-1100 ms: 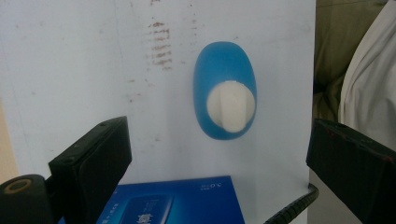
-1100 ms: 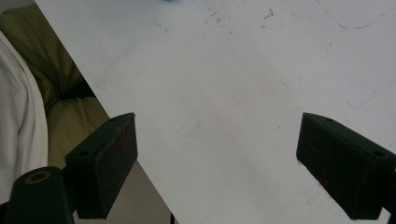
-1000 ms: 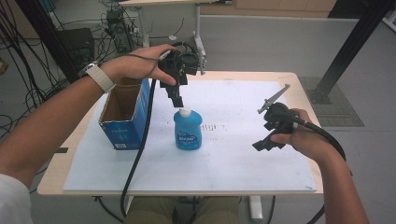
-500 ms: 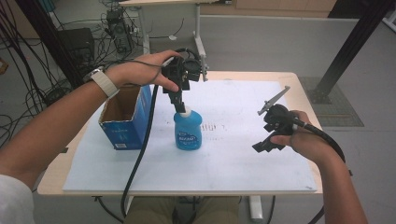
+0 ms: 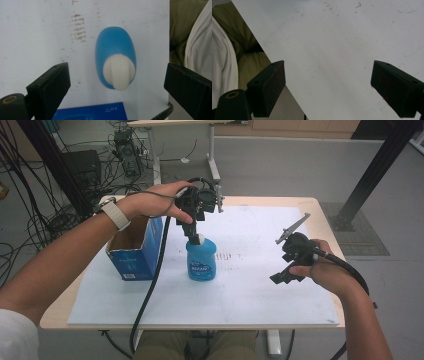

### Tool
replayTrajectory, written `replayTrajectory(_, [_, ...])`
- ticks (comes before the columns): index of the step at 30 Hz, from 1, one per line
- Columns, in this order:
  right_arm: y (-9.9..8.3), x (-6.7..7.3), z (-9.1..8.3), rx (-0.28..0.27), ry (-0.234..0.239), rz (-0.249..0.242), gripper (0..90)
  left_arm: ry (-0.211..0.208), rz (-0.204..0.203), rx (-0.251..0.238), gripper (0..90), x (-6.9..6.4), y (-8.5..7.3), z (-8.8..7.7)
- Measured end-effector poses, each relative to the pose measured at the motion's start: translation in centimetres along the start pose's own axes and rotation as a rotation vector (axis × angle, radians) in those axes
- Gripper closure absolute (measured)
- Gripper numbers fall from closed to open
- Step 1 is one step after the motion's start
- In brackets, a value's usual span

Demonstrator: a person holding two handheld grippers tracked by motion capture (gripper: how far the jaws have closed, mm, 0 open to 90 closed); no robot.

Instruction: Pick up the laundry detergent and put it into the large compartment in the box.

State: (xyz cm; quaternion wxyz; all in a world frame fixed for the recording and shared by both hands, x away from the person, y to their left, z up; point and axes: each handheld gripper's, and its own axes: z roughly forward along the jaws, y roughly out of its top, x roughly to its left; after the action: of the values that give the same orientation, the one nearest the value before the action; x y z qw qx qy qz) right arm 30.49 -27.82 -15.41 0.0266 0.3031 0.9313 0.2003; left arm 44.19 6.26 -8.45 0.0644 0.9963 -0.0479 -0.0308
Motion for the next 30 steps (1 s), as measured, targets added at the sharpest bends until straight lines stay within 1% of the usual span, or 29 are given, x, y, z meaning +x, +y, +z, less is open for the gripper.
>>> replayTrajectory(2, [0.0,0.0,0.1,0.001,0.001,0.001,12.6,-0.004,0.003,-0.006,7.2,0.0,0.0,0.4])
replayTrajectory(9, [-0.3,-0.1,0.1,-0.001,0.000,0.000,12.6,-0.004,0.012,-0.006,7.4,-0.1,0.3,0.9])
replayTrajectory(10, [-0.3,0.0,0.1,-0.002,0.001,0.006,12.6,-0.006,0.013,-0.004,7.4,-0.1,0.4,1.0])
replayTrajectory(16, [-0.5,-0.1,0.1,-0.005,0.000,0.005,12.6,-0.013,0.015,0.004,7.4,-0.1,0.6,1.7])
replayTrajectory(23, [-0.6,-0.2,0.3,-0.002,0.006,0.010,12.5,-0.006,0.018,0.004,7.5,-0.2,0.6,2.1])
replayTrajectory(30, [-0.6,-0.1,0.2,-0.006,0.003,0.005,12.6,-0.006,0.017,0.007,7.8,-0.2,0.6,2.6])
